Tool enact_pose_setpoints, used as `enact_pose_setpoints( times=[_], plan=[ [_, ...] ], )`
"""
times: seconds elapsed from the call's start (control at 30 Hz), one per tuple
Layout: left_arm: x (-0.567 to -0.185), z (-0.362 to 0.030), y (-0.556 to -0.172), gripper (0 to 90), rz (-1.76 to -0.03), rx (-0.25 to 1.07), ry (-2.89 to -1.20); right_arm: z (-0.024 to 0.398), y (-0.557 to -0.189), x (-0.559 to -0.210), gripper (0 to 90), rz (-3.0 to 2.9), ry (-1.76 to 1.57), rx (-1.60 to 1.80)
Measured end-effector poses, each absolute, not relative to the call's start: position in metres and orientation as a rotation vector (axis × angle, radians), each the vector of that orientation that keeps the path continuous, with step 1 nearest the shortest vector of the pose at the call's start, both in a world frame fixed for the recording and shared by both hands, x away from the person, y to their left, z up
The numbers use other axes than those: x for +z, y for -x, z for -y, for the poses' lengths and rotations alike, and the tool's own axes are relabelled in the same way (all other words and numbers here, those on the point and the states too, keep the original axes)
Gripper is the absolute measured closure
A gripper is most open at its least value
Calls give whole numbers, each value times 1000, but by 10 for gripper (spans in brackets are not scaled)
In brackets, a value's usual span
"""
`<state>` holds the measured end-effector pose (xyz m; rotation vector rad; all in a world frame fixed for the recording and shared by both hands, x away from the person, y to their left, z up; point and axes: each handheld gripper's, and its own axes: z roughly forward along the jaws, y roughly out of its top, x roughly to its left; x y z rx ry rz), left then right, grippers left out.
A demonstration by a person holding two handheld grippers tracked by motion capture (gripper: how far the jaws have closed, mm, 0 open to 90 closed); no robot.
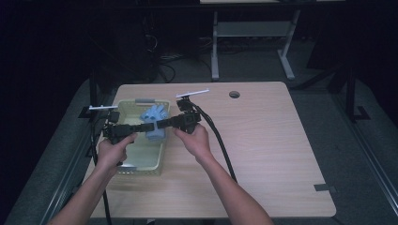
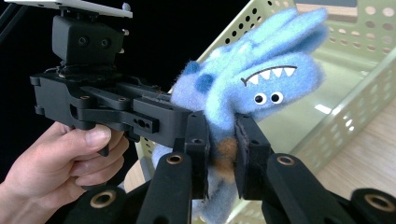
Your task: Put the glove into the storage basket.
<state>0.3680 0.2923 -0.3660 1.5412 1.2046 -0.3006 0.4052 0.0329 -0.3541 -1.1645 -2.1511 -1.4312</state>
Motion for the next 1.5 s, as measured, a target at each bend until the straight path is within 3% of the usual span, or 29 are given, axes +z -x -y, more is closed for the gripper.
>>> enact_pose_setpoints(
  times=[1.2, 1.5],
  plan=[
    [-376, -343, -373, 760, -1241, -319, -1607, -82, -412, -375, 774, 2086, 1140, -1413],
    [-390, -353, -374, 760, -1318, -333, -1643, -96, -413, -397, 767, 2066, 1160, -1367]
  ],
)
